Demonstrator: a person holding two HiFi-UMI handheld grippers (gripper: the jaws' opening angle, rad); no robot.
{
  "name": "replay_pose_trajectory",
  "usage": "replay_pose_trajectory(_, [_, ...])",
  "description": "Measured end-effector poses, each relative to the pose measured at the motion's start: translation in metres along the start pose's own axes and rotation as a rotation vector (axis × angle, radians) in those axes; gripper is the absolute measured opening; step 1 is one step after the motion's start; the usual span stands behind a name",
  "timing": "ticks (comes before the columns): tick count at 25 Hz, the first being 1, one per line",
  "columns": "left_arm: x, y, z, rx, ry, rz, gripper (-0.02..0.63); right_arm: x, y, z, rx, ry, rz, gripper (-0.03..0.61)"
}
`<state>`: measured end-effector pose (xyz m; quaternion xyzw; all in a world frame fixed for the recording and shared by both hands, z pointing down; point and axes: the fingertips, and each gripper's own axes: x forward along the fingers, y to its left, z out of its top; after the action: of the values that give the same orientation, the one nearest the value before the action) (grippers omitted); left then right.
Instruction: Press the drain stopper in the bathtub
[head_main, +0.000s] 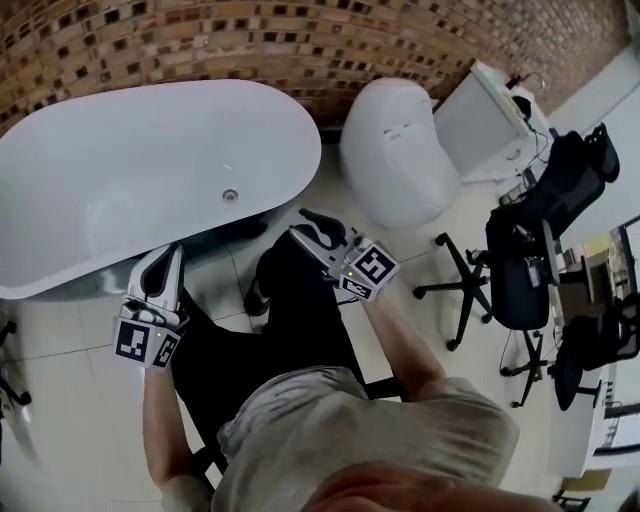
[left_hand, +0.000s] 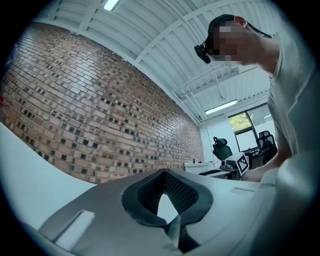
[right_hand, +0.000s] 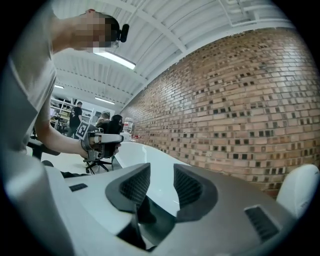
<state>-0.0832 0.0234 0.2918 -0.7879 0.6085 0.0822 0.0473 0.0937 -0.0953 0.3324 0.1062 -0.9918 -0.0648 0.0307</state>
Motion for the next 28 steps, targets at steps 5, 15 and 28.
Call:
replay_pose_trajectory(5, [0.007, 0.015, 0.018, 0.008, -0.051, 0.032, 0.000, -0.002, -0.016, 0.026, -0.002, -0.003, 0.020, 0.141])
replay_pose_trajectory(15, [0.051, 0.034, 0.017, -0.006, -0.059, -0.035, 0.000, 0.036, -0.022, 0.038, -0.026, -0.001, 0.068, 0.140])
replay_pose_trajectory(28, [0.050, 0.043, -0.037, -0.088, 0.035, -0.020, 0.000, 0.065, -0.044, -0.009, -0.016, 0.145, 0.052, 0.140])
